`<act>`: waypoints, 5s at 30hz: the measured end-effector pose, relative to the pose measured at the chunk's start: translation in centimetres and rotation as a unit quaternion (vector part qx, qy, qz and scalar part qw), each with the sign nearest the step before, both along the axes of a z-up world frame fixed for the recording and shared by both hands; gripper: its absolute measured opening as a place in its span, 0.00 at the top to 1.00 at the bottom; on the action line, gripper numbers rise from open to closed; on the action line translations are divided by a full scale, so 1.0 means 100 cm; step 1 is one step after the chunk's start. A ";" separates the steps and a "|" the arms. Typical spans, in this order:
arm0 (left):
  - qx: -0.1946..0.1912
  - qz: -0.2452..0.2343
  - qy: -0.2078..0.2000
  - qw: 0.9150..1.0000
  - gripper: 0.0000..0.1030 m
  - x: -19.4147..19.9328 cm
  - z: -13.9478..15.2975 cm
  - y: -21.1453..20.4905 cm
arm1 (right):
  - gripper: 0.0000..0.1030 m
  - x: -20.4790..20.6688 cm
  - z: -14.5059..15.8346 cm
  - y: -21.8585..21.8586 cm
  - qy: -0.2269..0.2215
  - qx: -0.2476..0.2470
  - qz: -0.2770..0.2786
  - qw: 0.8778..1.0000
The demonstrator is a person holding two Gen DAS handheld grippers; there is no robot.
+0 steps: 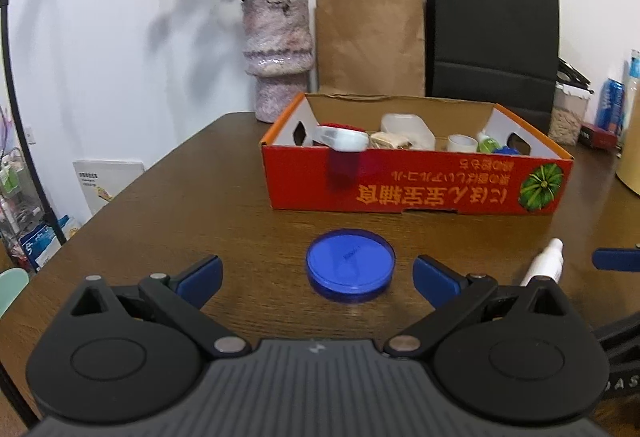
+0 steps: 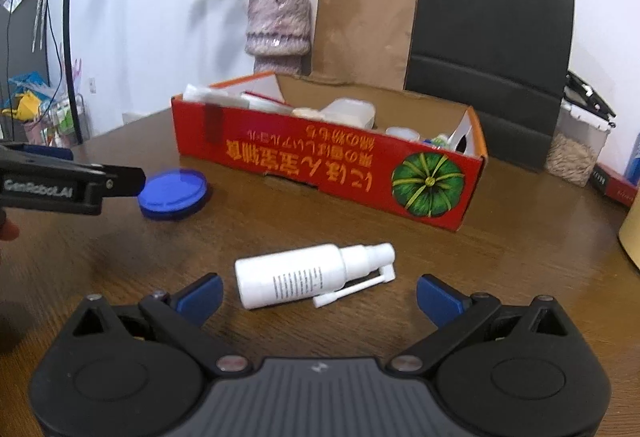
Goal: Organize rigid objects
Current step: 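Grasp the white spray bottle with the right tool while the left tool grasps the blue lid, then carry the spray bottle and blue lid over the box with both tools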
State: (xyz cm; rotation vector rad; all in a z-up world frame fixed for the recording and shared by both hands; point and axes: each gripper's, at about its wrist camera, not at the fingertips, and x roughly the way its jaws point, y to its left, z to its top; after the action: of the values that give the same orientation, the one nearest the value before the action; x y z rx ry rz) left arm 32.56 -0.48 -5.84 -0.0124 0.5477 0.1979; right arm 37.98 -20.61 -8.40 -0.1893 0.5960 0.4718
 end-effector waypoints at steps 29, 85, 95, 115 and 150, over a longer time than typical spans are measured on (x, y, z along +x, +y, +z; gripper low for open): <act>-0.025 0.008 0.032 0.999 0.00 0.012 -0.007 0.008 | 0.06 0.050 -0.008 -0.002 0.052 0.033 -0.013 0.998; -0.010 -0.055 0.048 0.997 0.35 0.061 -0.023 -0.002 | 0.06 0.017 0.010 0.000 -0.035 0.085 -0.126 0.988; -0.020 -0.042 -0.004 0.999 0.35 0.042 -0.004 0.000 | 0.06 0.007 0.019 0.001 -0.064 0.099 -0.134 0.984; -0.037 -0.048 -0.050 0.997 0.35 0.025 0.028 -0.002 | 0.06 0.002 0.041 0.002 -0.119 0.126 -0.133 0.976; -0.045 -0.004 -0.085 0.995 0.35 0.131 0.051 0.004 | 0.06 0.100 0.056 0.020 -0.160 0.143 -0.137 0.967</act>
State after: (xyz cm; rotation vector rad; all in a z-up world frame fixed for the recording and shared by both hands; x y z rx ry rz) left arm 45.68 -0.05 -0.74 -0.1138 0.3864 0.1631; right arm 47.96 -18.65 -2.84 0.0926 0.2266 0.2459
